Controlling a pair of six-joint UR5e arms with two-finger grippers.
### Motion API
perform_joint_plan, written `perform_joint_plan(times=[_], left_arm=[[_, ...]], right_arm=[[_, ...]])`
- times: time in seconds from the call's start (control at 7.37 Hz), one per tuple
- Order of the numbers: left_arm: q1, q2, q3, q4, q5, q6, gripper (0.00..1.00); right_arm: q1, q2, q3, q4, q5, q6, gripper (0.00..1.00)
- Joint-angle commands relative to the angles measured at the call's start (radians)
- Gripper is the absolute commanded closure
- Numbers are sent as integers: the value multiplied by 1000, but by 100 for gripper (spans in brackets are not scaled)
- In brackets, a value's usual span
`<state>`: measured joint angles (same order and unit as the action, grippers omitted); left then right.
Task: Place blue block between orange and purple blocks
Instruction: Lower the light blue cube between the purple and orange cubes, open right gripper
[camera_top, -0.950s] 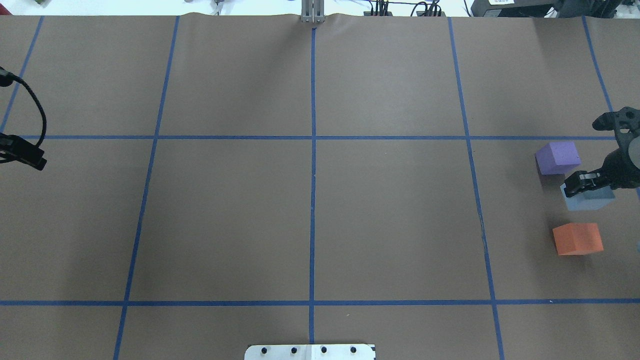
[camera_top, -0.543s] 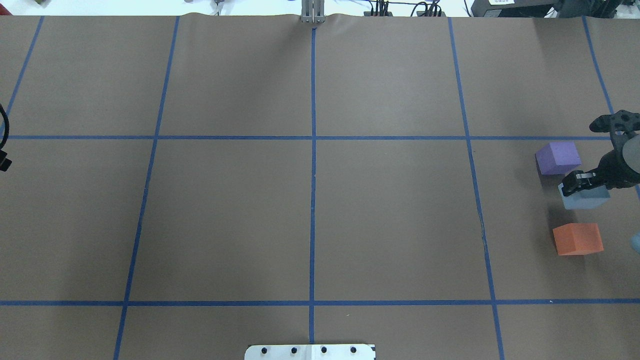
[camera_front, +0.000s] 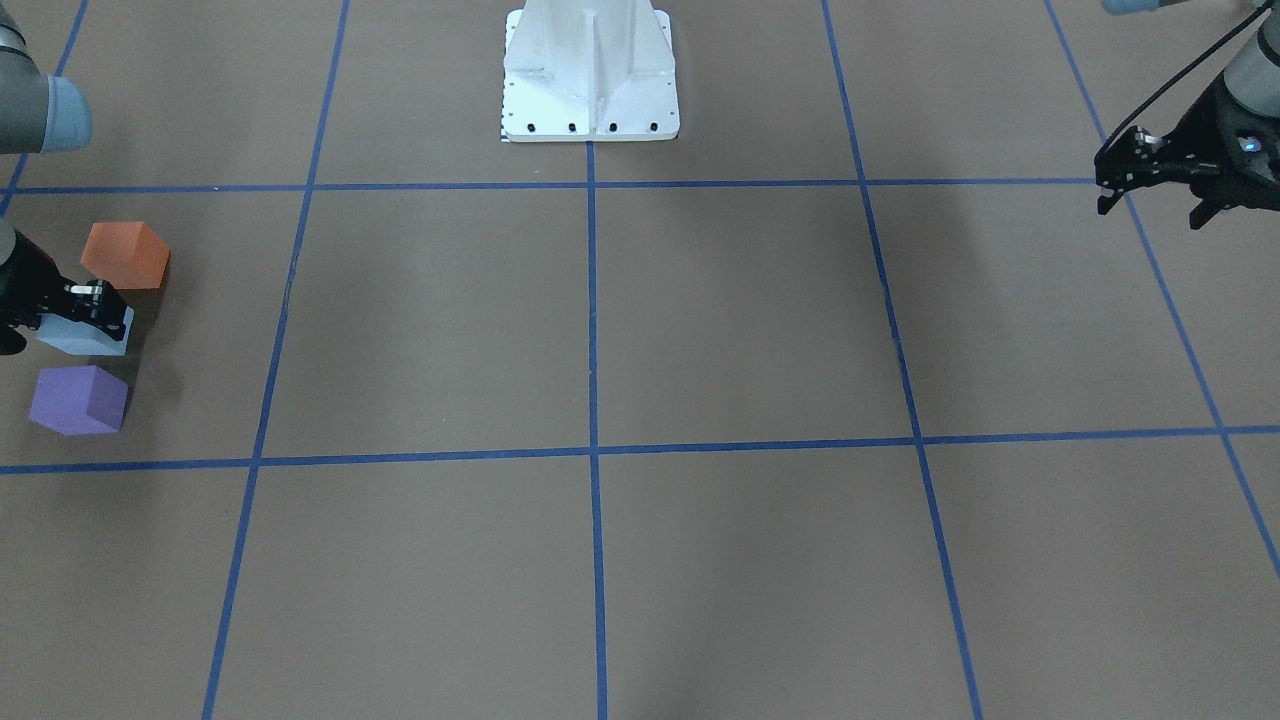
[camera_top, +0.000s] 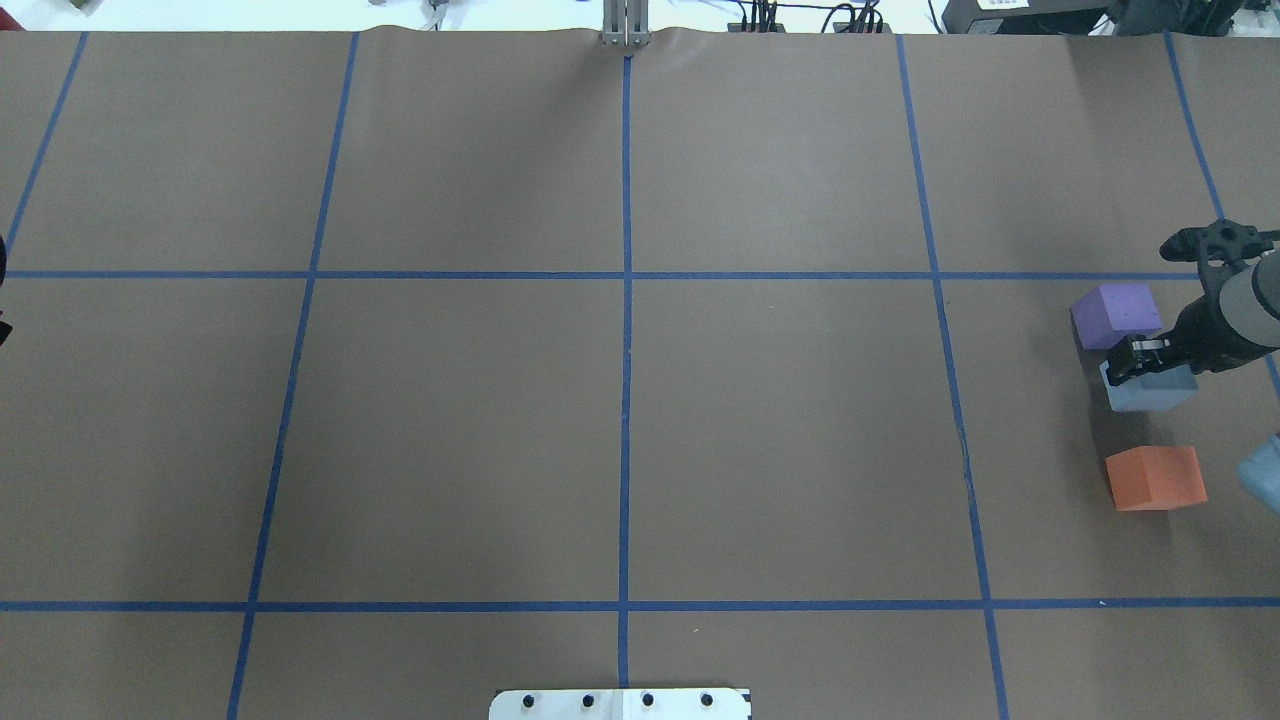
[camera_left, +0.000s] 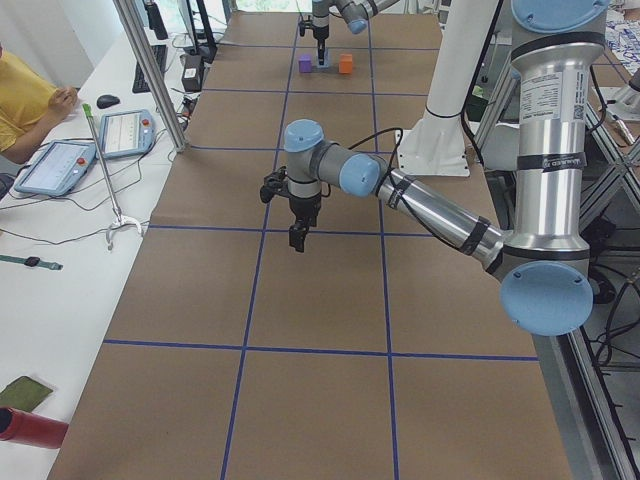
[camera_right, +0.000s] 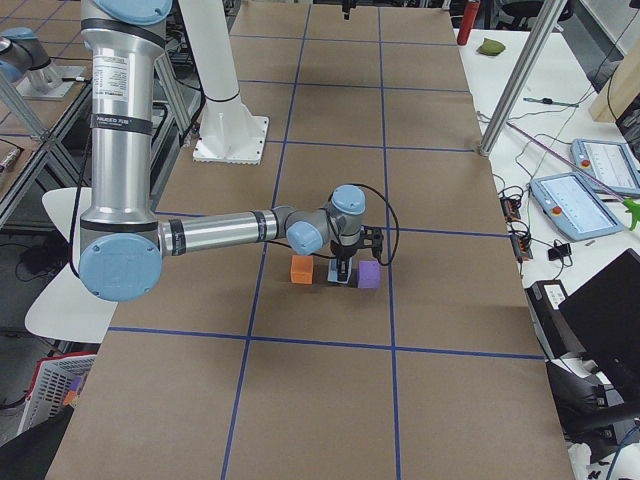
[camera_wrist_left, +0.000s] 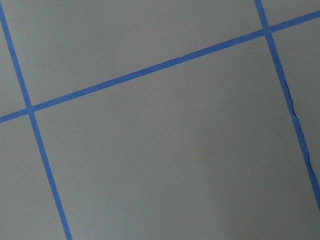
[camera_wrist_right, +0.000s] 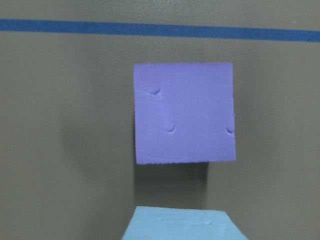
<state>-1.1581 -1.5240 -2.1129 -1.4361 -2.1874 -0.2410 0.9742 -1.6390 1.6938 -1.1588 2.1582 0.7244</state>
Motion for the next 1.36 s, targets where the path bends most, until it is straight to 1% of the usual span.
perform_joint_plan(times=[0.0, 0.54, 0.68, 0.81, 0.95, 1.09, 1.22], left_arm=[[0, 1, -1, -1, 0, 0, 0], [0, 1, -2, 0, 0, 0, 0], [0, 1, -2, 0, 0, 0, 0], [0, 1, -2, 0, 0, 0, 0], [0, 1, -4, 0, 0, 0, 0], [0, 1, -4, -1, 0, 0, 0], [-2, 1, -5, -1, 0, 0, 0]], right_arm=[[-20, 2, -14, 13, 0, 1, 100], [-35, 8, -20, 13, -3, 3, 100], [-35, 8, -20, 14, -3, 3, 83], [-35, 7, -22, 14, -3, 1, 38], [-37, 7, -22, 17, -3, 1, 0], [-37, 7, -28, 25, -4, 0, 0], [-37, 7, -11, 28, -3, 0, 0]])
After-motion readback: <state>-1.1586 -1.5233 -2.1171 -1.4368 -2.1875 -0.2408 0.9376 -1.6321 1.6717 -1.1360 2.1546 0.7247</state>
